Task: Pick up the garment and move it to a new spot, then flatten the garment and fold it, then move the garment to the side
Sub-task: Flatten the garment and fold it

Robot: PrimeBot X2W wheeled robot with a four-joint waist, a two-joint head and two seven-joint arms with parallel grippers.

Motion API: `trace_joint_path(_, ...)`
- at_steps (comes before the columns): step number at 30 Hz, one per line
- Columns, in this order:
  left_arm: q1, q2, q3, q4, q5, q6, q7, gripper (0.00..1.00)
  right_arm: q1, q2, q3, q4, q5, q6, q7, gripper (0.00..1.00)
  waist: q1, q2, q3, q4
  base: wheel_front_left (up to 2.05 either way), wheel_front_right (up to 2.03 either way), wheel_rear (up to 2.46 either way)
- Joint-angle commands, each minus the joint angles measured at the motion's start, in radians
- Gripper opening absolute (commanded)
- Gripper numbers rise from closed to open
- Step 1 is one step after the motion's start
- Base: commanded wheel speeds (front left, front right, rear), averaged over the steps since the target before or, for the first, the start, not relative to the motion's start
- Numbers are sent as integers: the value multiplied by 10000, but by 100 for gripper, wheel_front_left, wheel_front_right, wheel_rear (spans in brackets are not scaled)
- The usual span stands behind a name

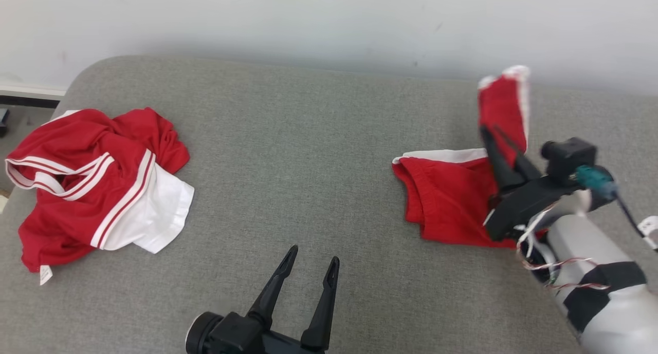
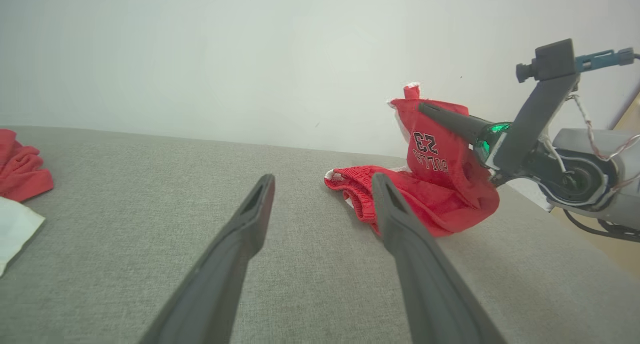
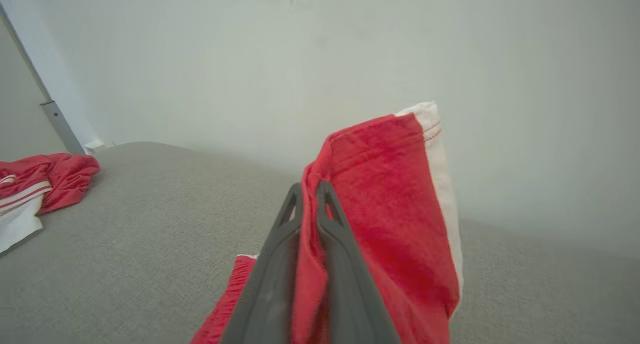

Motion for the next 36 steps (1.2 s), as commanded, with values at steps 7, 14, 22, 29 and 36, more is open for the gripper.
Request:
trace_joint_path(7, 308, -8, -40, 30, -100, 84, -16, 100, 656, 369, 1646, 6, -123, -23, 412, 0, 1, 0, -178, 230, 0, 0, 0)
trace_joint_path(14, 361, -31, -75, 41, -133, 116, -16, 100, 1257, 845, 2275, -404, 829, -23, 214, 100, 1, 0, -319, 214, 0, 0, 0)
trace_joint_path(22, 650, 38, 227, -154, -148, 398, -17, 100, 1915, 144, 730, -1813, 448, -23, -25, 100, 1, 0, -740, -325, 0, 0, 0)
trace_joint_path(29, 952, 99, 890, -486, 45, 825, -17, 100, 3265, 489, -1738, -2812, -770, -23, -16, 100, 1, 0, -973, -911, 0, 0, 0)
trace_joint_path(36, 1209, 179, 1622, -794, 227, 1092, -17, 100, 4617, 998, -3051, -3746, -1941, -23, -18, 100, 1, 0, -1119, -1358, 0, 0, 0)
